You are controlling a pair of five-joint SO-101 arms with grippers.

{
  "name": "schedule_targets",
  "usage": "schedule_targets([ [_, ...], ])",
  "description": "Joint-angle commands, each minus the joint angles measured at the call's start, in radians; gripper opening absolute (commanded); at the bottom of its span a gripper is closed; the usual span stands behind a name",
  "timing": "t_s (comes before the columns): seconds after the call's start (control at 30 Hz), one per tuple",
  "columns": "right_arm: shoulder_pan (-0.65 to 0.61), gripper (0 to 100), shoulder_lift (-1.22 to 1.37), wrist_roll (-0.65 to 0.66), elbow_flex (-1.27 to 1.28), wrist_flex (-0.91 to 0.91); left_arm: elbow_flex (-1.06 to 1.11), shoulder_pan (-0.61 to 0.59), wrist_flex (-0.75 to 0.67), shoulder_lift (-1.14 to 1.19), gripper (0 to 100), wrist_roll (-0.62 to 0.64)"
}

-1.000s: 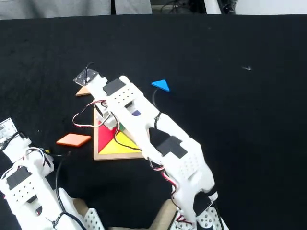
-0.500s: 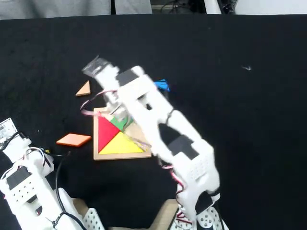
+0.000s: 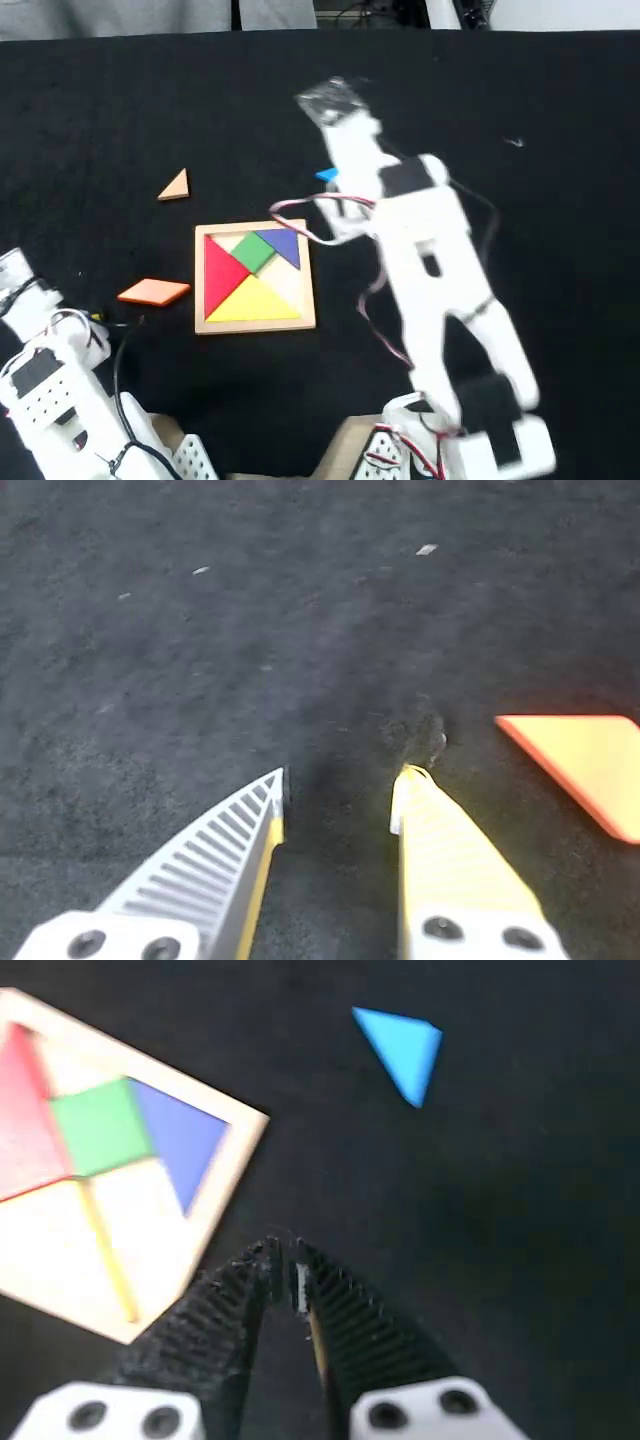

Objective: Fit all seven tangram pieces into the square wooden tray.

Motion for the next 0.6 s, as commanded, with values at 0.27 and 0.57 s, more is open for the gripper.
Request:
schedule_targets([
  [0.27,0.190,1.1,-0.211,0.003,0.634,-0.572,-0.008,0.096,-0.005,-0.014,19,-0.060],
  [0.57,0.241,1.1,-0.211,0.005,0.743,-0.743,-0.456,0.372,0.379,0.055,19,-0.239],
])
